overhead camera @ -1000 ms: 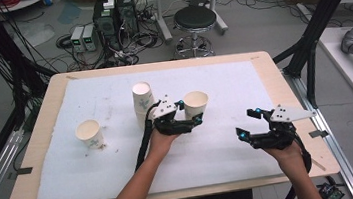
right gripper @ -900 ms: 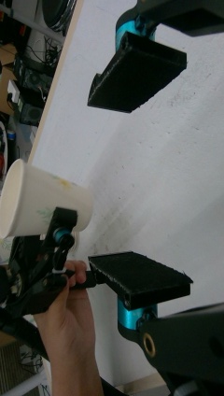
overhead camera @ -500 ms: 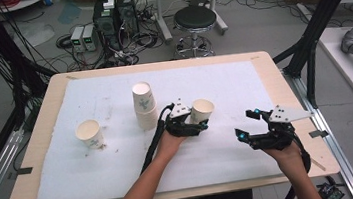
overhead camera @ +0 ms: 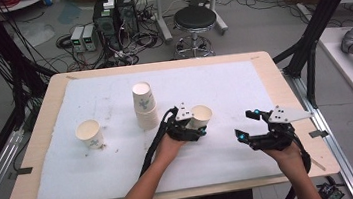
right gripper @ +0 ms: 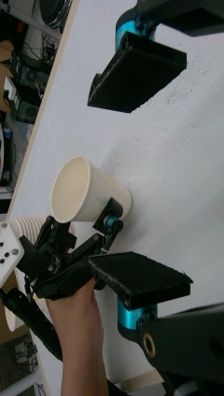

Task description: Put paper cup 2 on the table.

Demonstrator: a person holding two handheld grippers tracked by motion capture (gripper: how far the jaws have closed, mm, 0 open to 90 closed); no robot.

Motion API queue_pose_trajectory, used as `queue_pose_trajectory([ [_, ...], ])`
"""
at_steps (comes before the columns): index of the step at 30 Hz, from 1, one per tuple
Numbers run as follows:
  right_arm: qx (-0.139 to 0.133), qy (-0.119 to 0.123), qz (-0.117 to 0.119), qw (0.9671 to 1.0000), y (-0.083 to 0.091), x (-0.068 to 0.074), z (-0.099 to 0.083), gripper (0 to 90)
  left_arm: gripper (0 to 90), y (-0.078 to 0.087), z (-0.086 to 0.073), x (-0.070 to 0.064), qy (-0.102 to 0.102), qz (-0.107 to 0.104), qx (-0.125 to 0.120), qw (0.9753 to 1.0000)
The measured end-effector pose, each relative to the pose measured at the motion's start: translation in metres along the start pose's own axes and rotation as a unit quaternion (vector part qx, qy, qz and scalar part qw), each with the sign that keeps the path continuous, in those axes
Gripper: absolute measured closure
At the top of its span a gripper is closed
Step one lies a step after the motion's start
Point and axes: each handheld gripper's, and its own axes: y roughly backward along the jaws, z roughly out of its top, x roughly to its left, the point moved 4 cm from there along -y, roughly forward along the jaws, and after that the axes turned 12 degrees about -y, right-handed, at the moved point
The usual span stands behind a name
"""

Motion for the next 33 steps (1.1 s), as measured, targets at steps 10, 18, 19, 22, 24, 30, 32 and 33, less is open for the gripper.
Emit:
queue_pose_trajectory([
  [10, 0.004, -0.002, -0.004, 1.0, 0.001, 0.0, 0.0, 20.9, 30.6, 0.005, -0.006, -0.003, 0.009, -0.009, 0.02, 0.9997],
  [18, 0.01, 0.0, -0.006, 0.9999, -0.001, -0.002, -0.002, 21.0, 22.0, 0.013, -0.011, -0.004, 0.029, -0.018, -0.005, 0.9994],
  [19, 0.01, -0.001, -0.006, 0.9999, -0.001, -0.002, -0.003, 21.0, 20.7, 0.014, -0.012, -0.004, 0.033, -0.018, -0.005, 0.9993],
  [22, 0.01, -0.001, -0.005, 0.9999, -0.001, -0.002, -0.003, 21.0, 17.9, 0.023, -0.016, -0.003, 0.047, -0.024, -0.011, 0.9986],
  [24, 0.012, -0.001, -0.004, 0.9999, -0.001, -0.002, -0.003, 21.0, 17.9, 0.03, -0.019, -0.003, 0.051, -0.025, -0.017, 0.9982],
  [30, 0.018, -0.009, -0.006, 0.9998, -0.004, -0.003, -0.008, 20.9, 17.9, 0.069, -0.028, 0.001, 0.055, -0.015, -0.052, 0.997],
  [32, 0.017, -0.006, -0.008, 0.9998, -0.004, -0.003, -0.008, 20.9, 18.0, 0.082, -0.028, 0.004, 0.05, -0.006, -0.064, 0.9967],
  [33, 0.016, -0.005, -0.009, 0.9998, -0.004, -0.003, -0.008, 21.0, 18.0, 0.092, -0.028, 0.006, 0.05, 0.001, -0.076, 0.9959],
])
